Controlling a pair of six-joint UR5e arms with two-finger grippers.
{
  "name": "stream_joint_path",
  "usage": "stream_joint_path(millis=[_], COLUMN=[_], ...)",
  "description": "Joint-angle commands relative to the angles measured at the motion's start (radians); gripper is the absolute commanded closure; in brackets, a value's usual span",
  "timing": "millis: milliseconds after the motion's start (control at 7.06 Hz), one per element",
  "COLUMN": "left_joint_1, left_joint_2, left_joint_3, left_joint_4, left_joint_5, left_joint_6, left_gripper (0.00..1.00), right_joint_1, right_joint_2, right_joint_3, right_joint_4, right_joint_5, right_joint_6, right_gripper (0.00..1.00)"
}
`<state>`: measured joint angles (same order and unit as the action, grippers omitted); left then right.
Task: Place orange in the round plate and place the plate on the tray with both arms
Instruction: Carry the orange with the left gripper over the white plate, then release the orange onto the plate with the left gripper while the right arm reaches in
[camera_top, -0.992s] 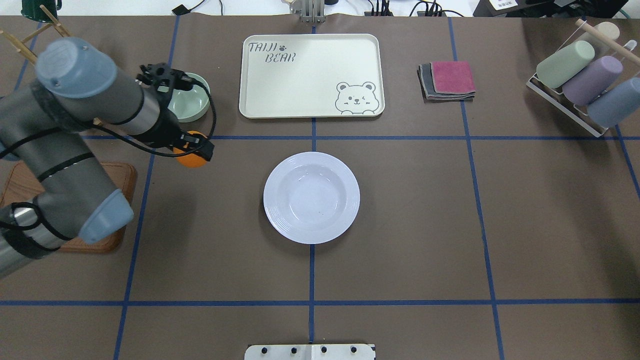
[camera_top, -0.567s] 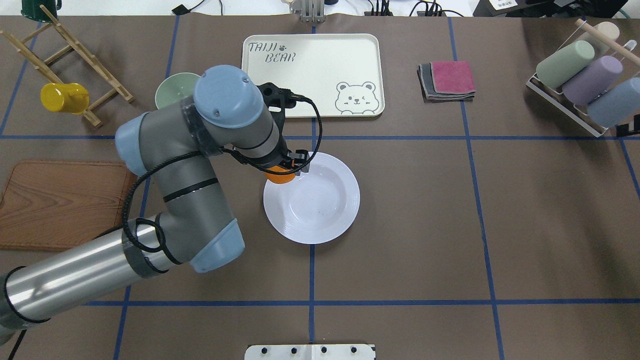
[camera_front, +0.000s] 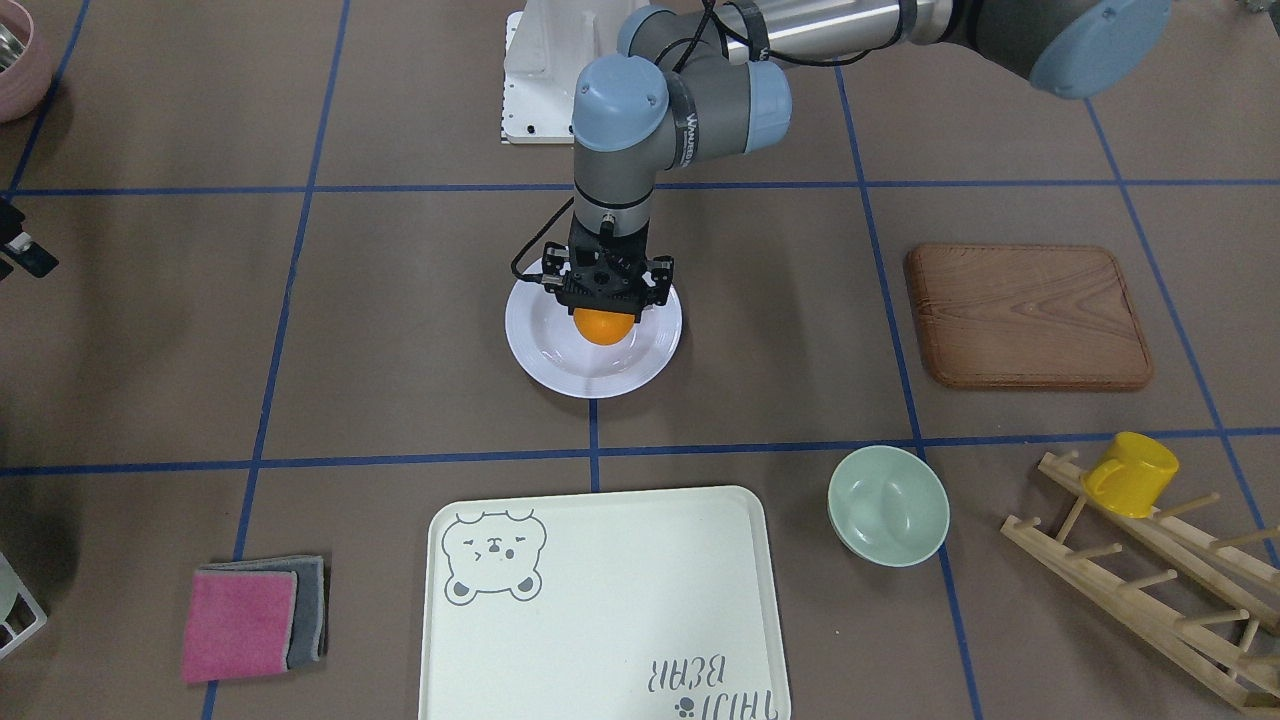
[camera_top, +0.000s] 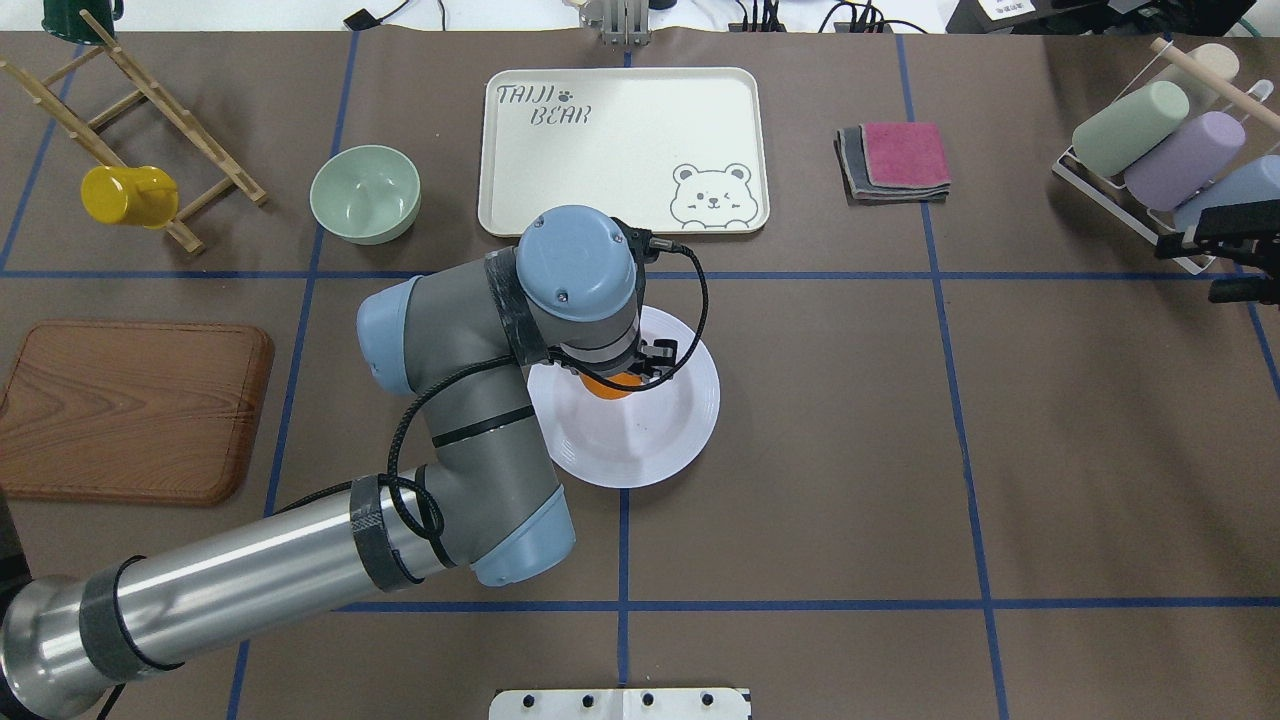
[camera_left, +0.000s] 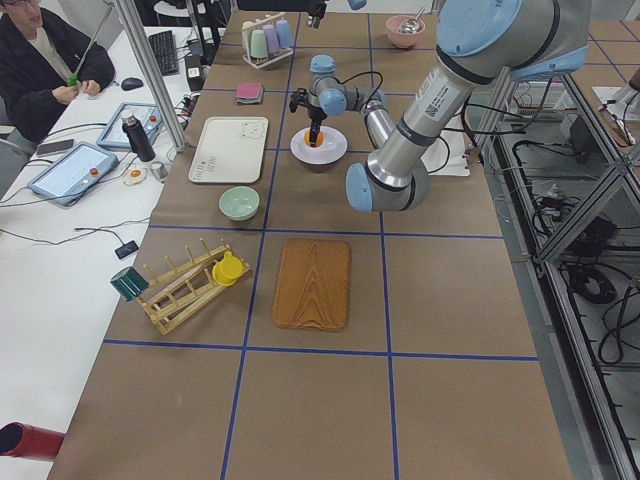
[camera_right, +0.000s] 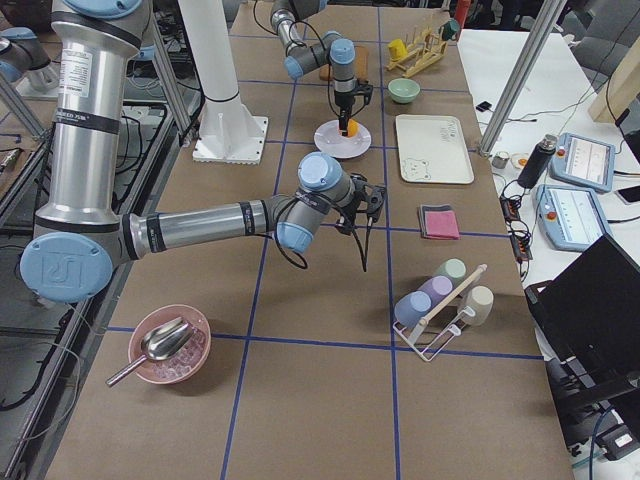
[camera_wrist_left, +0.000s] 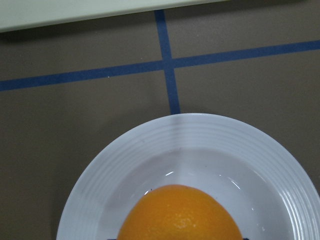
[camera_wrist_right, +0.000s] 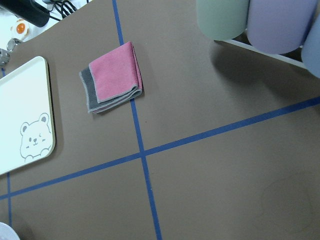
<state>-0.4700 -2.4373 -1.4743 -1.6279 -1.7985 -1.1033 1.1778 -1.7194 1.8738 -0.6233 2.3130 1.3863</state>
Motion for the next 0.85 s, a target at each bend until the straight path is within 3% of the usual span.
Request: stream_joint_path(millis=[0,142,567,709], left_joint_1=[0.062,0.068,0.05,-0.023], left_joint_2=[-0.002,-0.002,0.003,0.033], left_joint_3=[0.012,0.012,-0.027,-0.09], left_joint_4=[-0.003,-0.003,-0.024,0.002], left_joint_5=[0.089,0.093,0.088,0.03], left_joint_6=[-0.01,-0.009,-0.018,0.032], left_gripper=[0.14,0.03,0.03,0.02], right_joint_1=[-0.079,-0.101,-0.177,-0.219], right_joint_2=[0.023,0.04,0.113,0.135], right_joint_3=[0.002,0.008,0.018,0.024], right_joint_4=[0.065,0.066,0.067,0.067], right_joint_5=[-0.073,-0.089,-0.165,-0.219], right_joint_6=[0.123,0.149,0.282,0.351], right_gripper=[0.0,0.0,0.0,0.0])
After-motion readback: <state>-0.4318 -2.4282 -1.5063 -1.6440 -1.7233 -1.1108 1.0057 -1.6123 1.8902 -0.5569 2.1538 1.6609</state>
